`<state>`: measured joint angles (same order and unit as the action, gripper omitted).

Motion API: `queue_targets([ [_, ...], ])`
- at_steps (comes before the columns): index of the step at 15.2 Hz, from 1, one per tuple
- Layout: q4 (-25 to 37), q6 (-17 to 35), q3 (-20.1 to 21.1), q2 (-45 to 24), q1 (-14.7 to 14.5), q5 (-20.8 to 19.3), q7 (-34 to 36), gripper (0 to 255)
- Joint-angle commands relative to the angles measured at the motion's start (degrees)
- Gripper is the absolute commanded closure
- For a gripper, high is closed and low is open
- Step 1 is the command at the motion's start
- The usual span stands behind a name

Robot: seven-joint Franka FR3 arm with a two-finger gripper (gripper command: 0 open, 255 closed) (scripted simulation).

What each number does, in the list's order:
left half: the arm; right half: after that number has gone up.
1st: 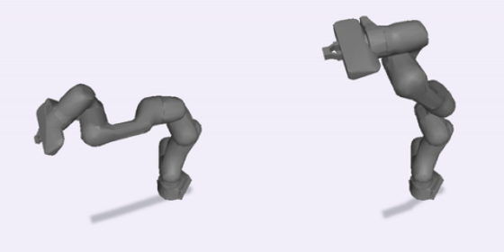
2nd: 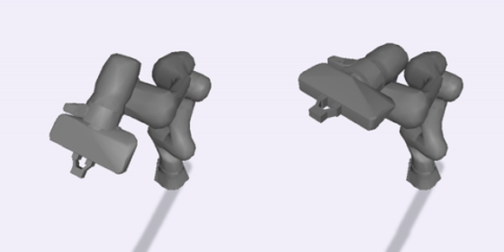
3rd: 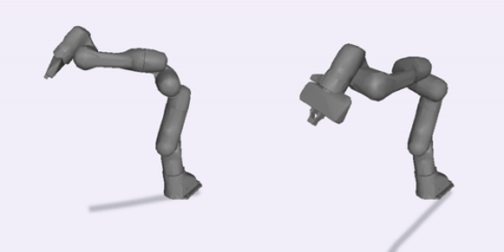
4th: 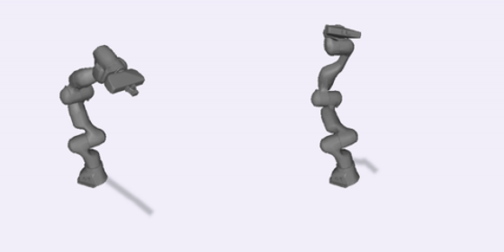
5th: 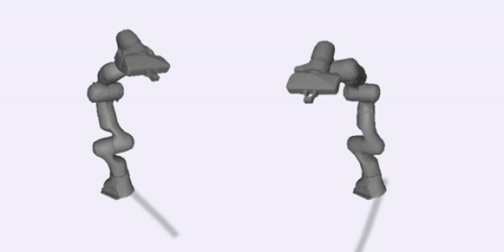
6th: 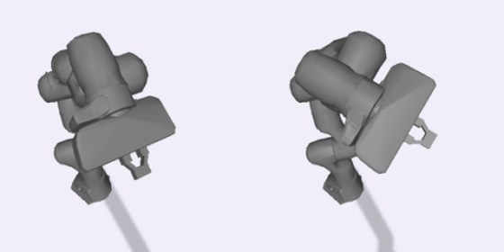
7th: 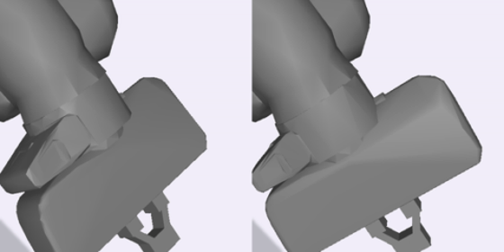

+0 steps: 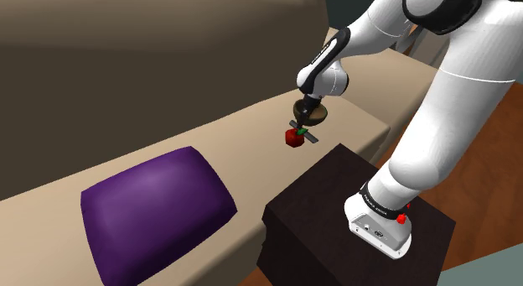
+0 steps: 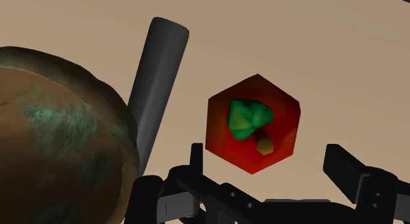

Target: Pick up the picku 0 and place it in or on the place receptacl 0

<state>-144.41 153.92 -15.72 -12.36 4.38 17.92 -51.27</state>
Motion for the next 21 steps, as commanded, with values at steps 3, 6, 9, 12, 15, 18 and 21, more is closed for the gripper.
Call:
queue_targets([
  [3, 0.65, 1.81, 1.23, -2.62, 0.67, 2.3, -1.67, 0],
  [6, 0.66, 1.81, 1.24, -2.62, 0.67, 2.29, -1.67, 0],
  [9, 0.66, 1.81, 1.24, -2.62, 0.68, 2.29, -1.67, 0],
  [12, 0.65, 1.8, 1.23, -2.6, 0.67, 2.28, -1.66, 255],
  [15, 0.65, 1.8, 1.23, -2.6, 0.67, 2.28, -1.66, 255],
  [18, 0.65, 1.8, 1.23, -2.6, 0.67, 2.28, -1.66, 255],
  [21, 0.65, 1.8, 1.23, -2.6, 0.67, 2.28, -1.66, 0],
])
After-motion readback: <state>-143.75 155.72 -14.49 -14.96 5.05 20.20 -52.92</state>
